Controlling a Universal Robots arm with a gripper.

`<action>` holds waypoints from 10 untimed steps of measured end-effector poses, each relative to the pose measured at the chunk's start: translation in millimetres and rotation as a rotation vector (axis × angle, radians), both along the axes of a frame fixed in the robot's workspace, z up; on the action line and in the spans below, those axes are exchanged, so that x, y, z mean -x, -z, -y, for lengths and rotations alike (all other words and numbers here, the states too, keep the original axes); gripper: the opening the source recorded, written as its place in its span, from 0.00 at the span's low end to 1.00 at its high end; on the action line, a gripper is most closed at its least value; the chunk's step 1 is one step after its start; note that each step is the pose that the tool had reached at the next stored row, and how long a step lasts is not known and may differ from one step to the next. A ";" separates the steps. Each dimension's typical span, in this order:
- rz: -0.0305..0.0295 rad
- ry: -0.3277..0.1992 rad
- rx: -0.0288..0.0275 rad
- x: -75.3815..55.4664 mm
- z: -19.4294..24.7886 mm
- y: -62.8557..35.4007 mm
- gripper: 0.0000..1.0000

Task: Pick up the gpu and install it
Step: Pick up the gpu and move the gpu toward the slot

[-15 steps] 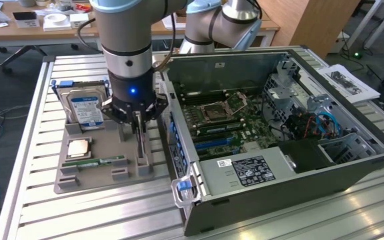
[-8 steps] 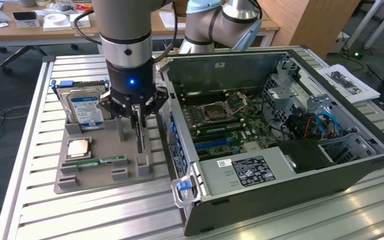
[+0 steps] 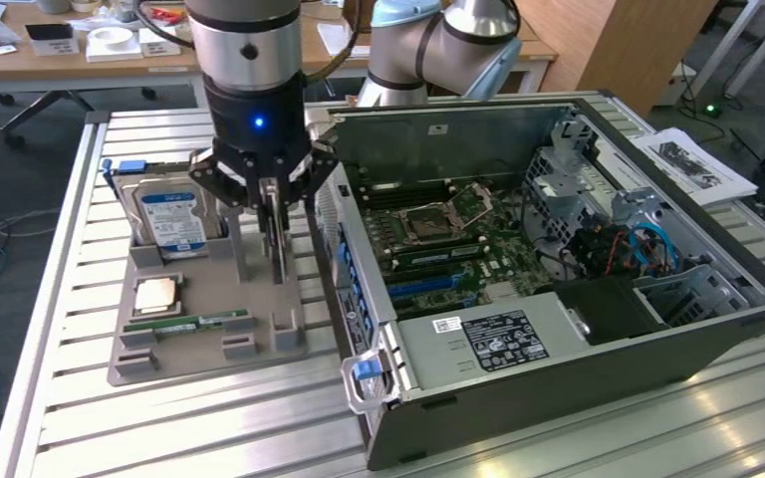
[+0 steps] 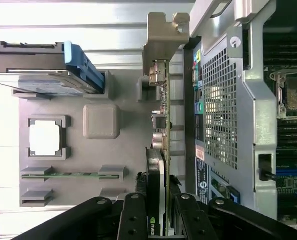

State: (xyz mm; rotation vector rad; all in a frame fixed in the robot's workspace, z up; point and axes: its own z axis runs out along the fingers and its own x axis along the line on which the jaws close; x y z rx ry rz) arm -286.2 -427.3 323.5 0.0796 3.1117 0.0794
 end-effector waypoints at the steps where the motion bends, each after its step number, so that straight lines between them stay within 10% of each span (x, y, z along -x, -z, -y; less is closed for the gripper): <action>1: 0.0004 0.000 -0.0001 0.0 0.0 -4.3 0.27; 10: 0.0033 0.000 0.0000 0.0 0.0 -41.9 0.27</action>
